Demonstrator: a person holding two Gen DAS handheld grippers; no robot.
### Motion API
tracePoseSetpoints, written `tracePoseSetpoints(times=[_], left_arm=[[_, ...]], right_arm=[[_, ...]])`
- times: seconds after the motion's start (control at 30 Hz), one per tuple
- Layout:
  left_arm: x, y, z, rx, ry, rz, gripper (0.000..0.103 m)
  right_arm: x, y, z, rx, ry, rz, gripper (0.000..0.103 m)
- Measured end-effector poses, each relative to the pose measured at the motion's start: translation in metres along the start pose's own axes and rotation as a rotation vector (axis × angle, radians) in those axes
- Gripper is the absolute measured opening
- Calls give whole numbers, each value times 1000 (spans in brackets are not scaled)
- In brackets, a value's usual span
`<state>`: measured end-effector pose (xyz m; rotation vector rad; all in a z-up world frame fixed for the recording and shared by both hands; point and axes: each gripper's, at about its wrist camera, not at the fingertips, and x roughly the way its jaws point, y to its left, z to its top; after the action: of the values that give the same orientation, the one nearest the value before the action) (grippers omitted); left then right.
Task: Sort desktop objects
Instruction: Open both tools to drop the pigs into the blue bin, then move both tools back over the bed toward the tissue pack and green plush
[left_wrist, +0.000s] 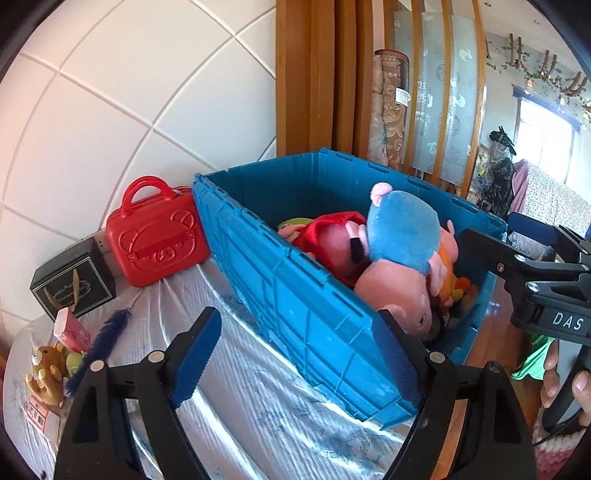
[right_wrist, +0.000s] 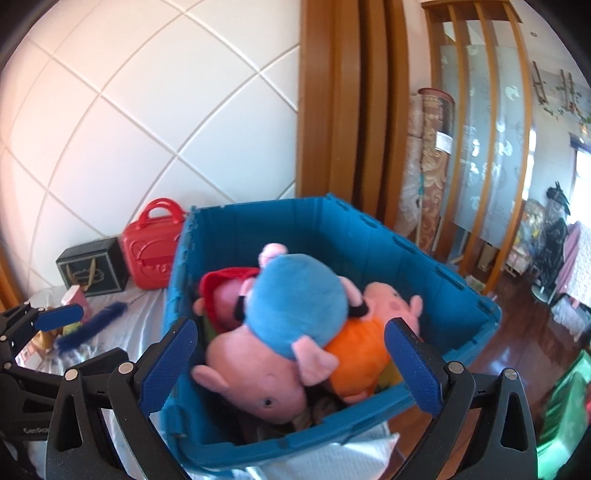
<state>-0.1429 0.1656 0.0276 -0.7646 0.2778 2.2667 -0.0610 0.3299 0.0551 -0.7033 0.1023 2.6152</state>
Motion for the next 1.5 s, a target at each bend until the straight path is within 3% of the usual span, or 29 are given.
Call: tracePoseSetpoints(times=[0.37, 0.97, 1.2, 1.5], left_arm=[[-29, 96, -35, -171, -8, 149, 84], [-83, 289, -141, -511, 69, 484, 84], [-91, 359, -191, -621, 120, 582, 84], [-59, 455, -255, -796, 241, 648, 84]], right_arm=[[11, 96, 11, -131, -6, 151, 103], [51, 304, -4, -373, 84, 473, 103], [91, 370, -23, -420, 177, 546, 103], [164, 447, -38, -471, 295, 599, 103]])
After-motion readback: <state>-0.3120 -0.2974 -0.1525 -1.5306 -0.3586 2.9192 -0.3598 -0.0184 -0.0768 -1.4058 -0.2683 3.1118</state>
